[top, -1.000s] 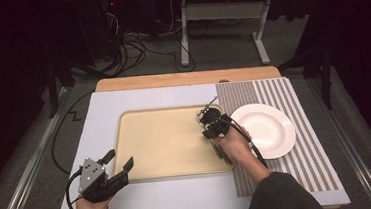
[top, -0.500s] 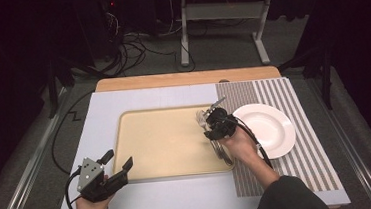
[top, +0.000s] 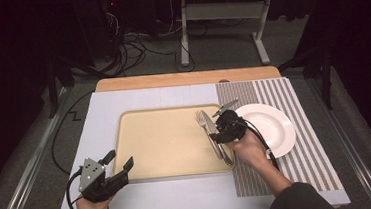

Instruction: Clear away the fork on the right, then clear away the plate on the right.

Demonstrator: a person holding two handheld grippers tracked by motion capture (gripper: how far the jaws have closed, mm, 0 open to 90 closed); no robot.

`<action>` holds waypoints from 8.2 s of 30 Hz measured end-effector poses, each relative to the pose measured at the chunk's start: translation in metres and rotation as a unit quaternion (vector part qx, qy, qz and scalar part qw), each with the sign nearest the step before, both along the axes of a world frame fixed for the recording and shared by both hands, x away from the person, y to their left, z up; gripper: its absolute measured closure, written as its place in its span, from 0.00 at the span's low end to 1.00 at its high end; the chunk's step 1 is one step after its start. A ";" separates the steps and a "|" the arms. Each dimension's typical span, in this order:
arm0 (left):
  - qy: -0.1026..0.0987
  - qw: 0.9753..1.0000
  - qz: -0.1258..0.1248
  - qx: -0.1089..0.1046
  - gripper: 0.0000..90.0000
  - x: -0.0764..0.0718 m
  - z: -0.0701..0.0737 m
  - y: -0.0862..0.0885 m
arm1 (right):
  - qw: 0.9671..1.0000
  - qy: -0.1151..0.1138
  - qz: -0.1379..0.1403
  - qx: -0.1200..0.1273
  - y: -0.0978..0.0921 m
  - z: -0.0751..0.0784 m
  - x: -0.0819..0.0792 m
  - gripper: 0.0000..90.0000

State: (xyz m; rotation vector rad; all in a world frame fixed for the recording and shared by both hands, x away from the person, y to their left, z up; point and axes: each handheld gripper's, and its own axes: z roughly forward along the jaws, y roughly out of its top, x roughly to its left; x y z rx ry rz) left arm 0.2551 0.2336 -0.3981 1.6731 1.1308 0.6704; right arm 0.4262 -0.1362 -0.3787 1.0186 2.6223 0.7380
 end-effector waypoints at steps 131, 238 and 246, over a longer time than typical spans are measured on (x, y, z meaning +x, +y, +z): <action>0.007 1.000 0.003 0.008 0.34 0.003 -0.001 -0.003 | 0.950 -0.116 -0.189 0.218 -0.200 -0.019 -0.074 0.35; 0.013 1.000 0.004 0.009 0.34 0.005 -0.002 -0.004 | 0.881 0.110 -0.306 0.345 -0.244 -0.059 -0.015 0.68; 0.015 1.000 0.006 0.006 0.34 0.005 -0.002 -0.003 | 0.892 0.105 -0.299 0.322 -0.242 -0.059 -0.012 0.80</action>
